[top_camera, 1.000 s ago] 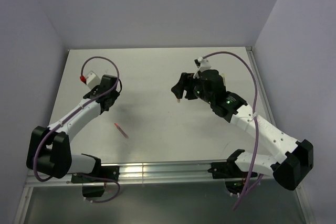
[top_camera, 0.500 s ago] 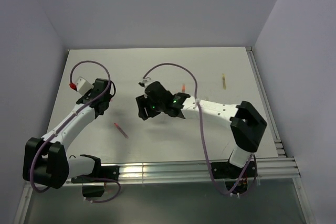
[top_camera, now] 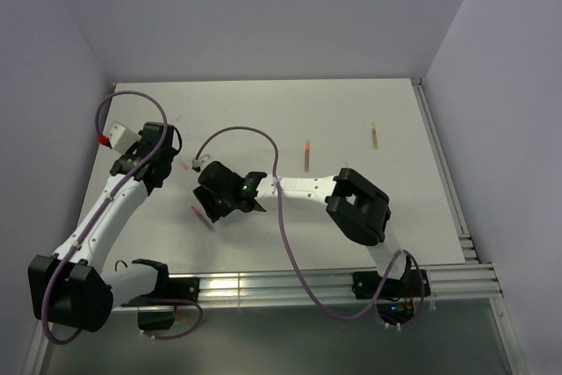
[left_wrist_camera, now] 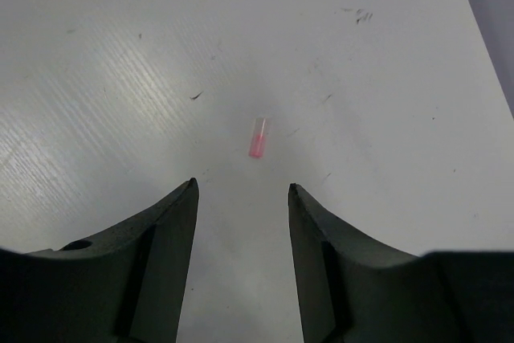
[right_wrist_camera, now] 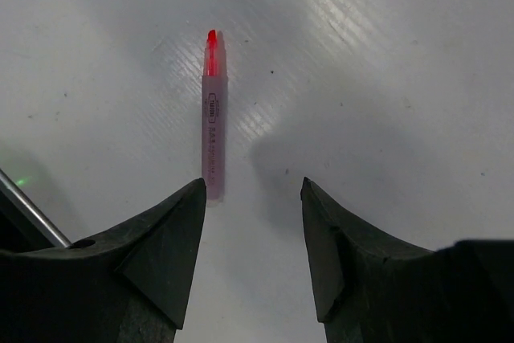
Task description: Insert the pens into the pen caps
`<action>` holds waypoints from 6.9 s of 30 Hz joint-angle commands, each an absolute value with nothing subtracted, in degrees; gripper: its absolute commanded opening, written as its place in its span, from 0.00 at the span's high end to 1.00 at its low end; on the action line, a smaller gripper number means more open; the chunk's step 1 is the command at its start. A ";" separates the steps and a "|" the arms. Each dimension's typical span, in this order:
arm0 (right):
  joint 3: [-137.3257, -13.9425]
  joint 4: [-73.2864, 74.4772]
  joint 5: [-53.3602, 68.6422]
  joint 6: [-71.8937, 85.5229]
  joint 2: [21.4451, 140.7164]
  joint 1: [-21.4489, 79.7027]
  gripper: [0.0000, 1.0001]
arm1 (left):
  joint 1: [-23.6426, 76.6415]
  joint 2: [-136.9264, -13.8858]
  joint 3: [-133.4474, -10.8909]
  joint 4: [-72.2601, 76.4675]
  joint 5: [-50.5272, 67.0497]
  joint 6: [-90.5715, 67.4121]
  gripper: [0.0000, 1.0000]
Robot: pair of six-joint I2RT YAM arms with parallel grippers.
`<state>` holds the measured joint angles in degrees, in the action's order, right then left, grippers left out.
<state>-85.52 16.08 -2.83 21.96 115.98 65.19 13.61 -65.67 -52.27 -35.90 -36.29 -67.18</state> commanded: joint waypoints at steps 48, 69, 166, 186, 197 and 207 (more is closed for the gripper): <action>-80.61 14.07 -12.48 21.44 118.57 69.70 1.00 | 6.68 -89.90 -61.60 -30.86 -28.03 -66.54 0.45; -65.04 10.81 -10.99 22.59 94.93 64.60 1.00 | 7.56 -106.70 -69.96 -29.27 -26.19 -58.27 0.49; -51.95 -18.71 12.13 34.62 68.91 54.93 1.00 | 12.57 -60.38 -45.09 33.74 33.74 -59.76 1.00; -49.57 -27.95 10.19 40.34 65.12 51.94 1.00 | 12.66 -55.28 -40.78 45.79 42.72 -62.93 1.00; -50.01 -28.30 11.60 41.04 66.44 51.94 1.00 | 12.66 -56.42 -41.04 48.60 40.34 -65.03 1.00; -50.54 -28.83 12.30 41.31 67.50 51.94 1.00 | 12.66 -58.09 -40.96 50.36 39.90 -66.44 1.00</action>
